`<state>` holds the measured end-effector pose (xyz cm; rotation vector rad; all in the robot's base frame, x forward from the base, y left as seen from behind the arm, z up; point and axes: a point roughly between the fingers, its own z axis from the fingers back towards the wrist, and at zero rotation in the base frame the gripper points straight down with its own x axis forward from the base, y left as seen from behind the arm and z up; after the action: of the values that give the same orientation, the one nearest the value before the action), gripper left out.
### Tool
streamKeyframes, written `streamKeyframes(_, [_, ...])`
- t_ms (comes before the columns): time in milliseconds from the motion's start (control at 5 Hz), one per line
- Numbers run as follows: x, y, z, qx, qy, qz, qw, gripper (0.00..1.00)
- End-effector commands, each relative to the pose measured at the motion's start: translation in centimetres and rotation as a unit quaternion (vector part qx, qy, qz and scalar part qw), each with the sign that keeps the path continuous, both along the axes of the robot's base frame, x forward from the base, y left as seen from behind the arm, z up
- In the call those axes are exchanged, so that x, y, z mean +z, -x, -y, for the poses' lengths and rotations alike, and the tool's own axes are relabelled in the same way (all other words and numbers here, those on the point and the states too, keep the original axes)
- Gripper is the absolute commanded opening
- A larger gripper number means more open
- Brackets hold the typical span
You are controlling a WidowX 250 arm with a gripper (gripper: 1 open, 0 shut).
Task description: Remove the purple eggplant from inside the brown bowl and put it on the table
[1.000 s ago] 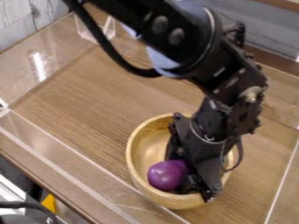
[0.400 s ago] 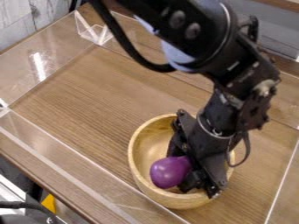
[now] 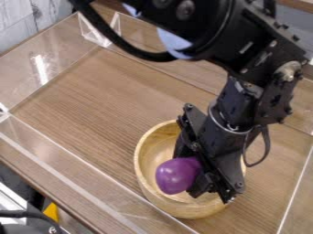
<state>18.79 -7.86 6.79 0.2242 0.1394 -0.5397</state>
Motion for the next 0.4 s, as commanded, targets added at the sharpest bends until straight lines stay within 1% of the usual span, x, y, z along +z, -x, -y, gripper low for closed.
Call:
streamKeyframes(0, [3.5,-1.6,0.0,-0.007,0.010,0.028,0.9995,0.00])
streamKeyframes(200, [6.7,-2.8,-0.6,0.007,0.005,0.039,0.9992,0.00])
